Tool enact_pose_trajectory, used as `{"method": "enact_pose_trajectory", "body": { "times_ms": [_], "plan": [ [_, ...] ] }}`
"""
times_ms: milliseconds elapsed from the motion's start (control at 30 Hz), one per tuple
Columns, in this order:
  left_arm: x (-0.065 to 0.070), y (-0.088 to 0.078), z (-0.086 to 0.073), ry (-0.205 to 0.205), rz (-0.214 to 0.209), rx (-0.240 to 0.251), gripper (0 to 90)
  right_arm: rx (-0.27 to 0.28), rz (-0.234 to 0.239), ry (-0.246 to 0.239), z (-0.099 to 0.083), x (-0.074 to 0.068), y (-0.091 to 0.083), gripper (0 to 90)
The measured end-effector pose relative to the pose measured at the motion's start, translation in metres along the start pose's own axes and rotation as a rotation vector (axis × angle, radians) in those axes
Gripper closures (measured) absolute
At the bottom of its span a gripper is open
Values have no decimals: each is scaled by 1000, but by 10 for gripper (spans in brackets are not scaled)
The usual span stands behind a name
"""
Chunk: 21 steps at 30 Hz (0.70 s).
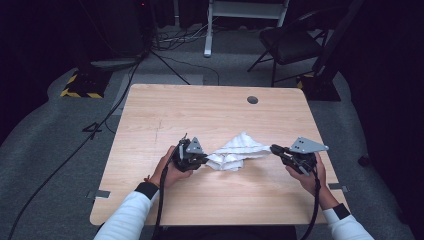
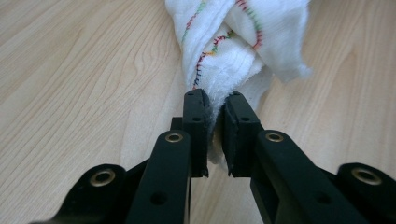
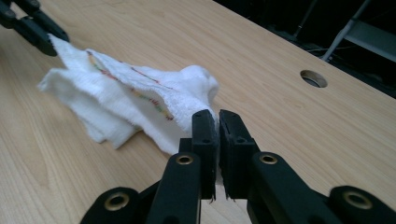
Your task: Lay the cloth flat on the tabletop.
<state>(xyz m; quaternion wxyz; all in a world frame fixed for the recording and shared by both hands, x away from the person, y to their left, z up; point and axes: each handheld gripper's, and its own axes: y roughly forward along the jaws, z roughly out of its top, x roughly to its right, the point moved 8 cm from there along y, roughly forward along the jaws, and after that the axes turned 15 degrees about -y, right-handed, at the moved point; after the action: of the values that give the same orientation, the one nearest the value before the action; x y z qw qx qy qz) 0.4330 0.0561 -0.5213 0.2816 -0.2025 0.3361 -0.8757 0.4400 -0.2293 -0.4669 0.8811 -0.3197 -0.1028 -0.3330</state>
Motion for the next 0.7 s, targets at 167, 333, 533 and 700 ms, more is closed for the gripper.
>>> {"method": "enact_pose_trajectory", "body": {
  "times_ms": [167, 333, 533, 700],
  "plan": [
    [2, -12, -6, 13, 6, 3, 829, 4, -38, 41, -3, 12, -8, 858],
    [-4, -32, -12, -10, 15, 37, 836, 13, -78, 82, -7, 24, -15, 859],
    [-12, -43, -25, -31, 27, 33, 841, -15, -118, 126, -18, 35, -16, 860],
    [-14, -50, -41, -31, 33, -7, 837, -49, -125, 167, -31, 41, -13, 860]
  ]
}}
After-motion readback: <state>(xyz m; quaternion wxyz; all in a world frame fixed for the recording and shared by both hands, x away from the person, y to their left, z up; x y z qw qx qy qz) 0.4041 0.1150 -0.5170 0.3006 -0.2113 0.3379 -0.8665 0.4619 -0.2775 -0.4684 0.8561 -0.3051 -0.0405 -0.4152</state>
